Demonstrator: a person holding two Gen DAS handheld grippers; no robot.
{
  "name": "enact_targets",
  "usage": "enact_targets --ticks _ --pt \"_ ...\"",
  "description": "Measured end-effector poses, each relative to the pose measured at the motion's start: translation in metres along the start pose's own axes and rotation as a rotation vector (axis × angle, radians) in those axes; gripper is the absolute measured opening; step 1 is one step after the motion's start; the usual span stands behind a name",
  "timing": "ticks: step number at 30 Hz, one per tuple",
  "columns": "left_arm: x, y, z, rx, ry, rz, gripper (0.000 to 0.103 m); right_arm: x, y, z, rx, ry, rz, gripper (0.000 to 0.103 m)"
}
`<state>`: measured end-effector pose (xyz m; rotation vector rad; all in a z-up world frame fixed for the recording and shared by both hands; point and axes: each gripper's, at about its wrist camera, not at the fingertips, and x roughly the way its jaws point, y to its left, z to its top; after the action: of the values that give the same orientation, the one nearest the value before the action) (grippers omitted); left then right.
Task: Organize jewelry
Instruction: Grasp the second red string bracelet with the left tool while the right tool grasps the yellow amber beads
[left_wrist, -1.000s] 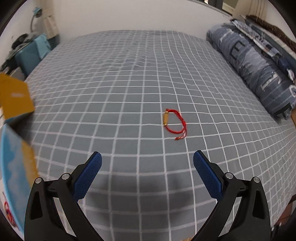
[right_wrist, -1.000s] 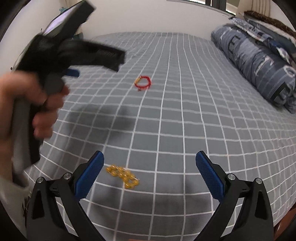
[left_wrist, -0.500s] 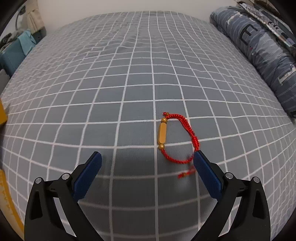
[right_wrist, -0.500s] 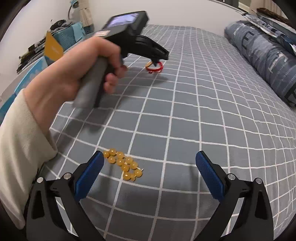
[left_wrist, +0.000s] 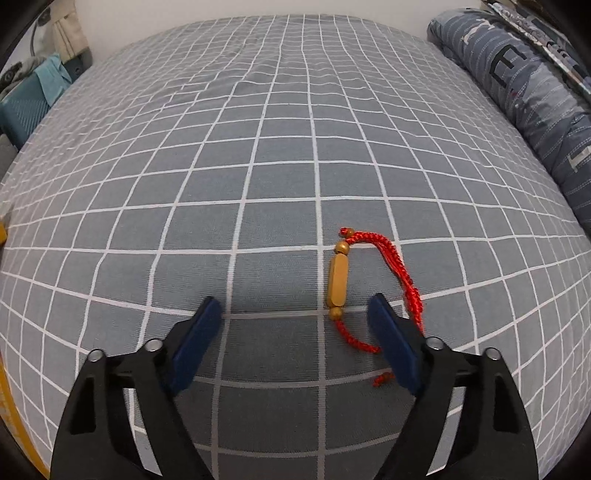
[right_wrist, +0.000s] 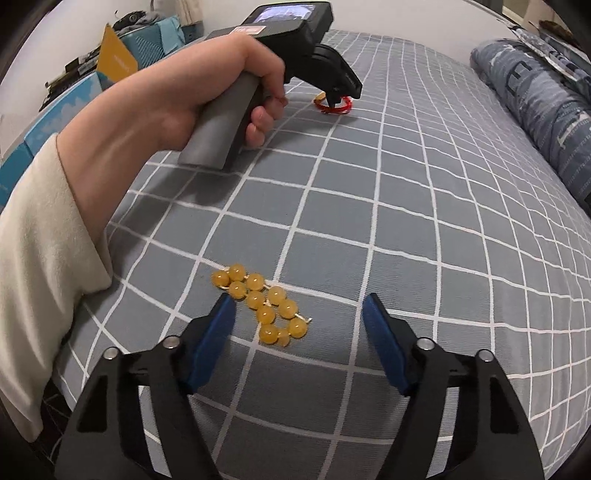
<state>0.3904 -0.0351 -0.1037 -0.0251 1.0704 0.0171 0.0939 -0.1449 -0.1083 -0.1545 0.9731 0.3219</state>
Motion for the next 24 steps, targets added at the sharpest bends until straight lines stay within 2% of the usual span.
enact_targets --ticks 7,9,11,14,16,24 --pt "-0.002 0.001 0.002 -0.01 0.0 -0.005 0.052 0.0 0.002 -0.001 0.0 0.009 0.015 0.043" --pt "-0.003 0.001 0.002 -0.014 -0.001 0.003 0.037 0.001 0.003 -0.001 -0.003 0.01 0.011 0.035" --pt "-0.003 0.001 0.002 -0.016 0.001 0.0 0.03 0.001 0.003 -0.001 -0.006 0.01 0.009 0.031" --pt "-0.003 0.004 0.004 -0.023 0.004 -0.001 0.008 0.002 0.002 0.0 -0.009 0.009 -0.001 0.018" --pt "-0.004 0.004 0.004 -0.014 -0.007 0.003 0.008 0.003 -0.001 0.003 -0.008 0.007 -0.012 0.009" --pt "-0.013 0.004 0.005 -0.029 -0.028 -0.005 0.008 0.001 -0.008 0.006 0.015 -0.01 0.006 0.009"
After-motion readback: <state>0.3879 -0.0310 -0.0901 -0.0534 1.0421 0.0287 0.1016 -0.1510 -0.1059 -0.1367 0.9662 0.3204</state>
